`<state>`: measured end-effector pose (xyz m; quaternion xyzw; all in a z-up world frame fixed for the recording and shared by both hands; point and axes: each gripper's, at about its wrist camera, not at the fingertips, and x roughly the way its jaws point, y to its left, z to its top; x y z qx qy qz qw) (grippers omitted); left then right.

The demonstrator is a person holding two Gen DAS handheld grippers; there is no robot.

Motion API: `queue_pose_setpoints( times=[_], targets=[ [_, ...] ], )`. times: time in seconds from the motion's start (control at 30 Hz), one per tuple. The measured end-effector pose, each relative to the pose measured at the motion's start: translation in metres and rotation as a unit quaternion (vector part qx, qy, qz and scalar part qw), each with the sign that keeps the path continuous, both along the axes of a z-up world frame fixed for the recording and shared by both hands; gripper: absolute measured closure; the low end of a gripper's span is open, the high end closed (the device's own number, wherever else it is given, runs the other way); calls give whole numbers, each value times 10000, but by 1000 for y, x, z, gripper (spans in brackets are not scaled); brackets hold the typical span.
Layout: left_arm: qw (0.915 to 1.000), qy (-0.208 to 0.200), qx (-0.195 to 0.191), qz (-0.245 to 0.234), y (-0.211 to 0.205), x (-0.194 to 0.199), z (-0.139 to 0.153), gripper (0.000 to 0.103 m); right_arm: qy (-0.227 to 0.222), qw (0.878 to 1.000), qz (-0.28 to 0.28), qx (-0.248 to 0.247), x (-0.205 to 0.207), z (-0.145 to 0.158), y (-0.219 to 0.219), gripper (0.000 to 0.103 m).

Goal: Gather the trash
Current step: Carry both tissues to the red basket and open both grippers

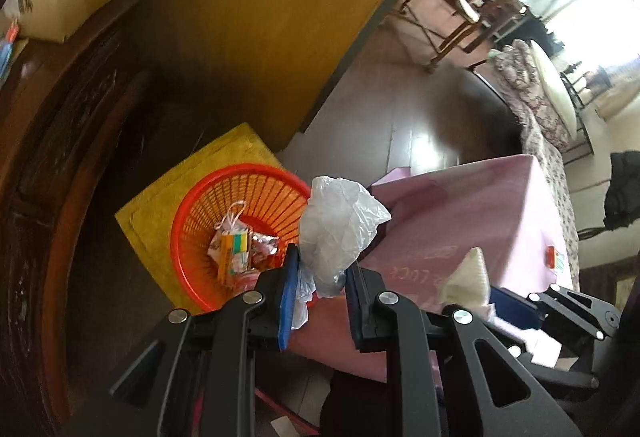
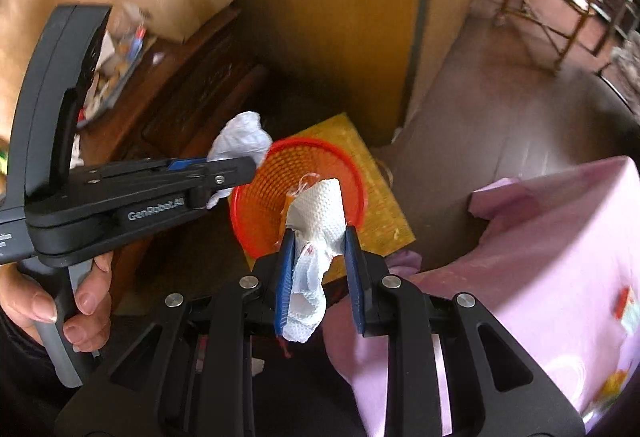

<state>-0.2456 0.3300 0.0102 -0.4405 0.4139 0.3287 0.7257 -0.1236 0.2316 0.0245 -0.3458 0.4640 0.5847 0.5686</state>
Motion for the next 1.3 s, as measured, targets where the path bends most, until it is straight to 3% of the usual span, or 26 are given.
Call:
queue_pose_setpoints(
  times=[0.33, 0.87, 1.0, 1.13, 1.3],
  targets=[
    [9982, 201, -469, 311, 27, -10, -45, 81, 169, 9986, 330, -383, -12, -39, 32, 77],
    [9953, 374, -708, 541, 40, -15, -71, 78, 262, 9972, 441, -545, -16, -72, 58, 74],
    [9944, 378, -709, 685, 41, -19, -69, 53, 204, 9973, 457, -538, -19, -73, 60, 67],
    [9941, 387, -692, 741, 41, -21, -67, 45, 196, 9977, 428, -484, -18, -73, 58, 62],
    [9939, 407, -663, 784, 41, -22, -64, 45, 242, 9983, 344, -395, -14, -72, 57, 59]
  ],
)
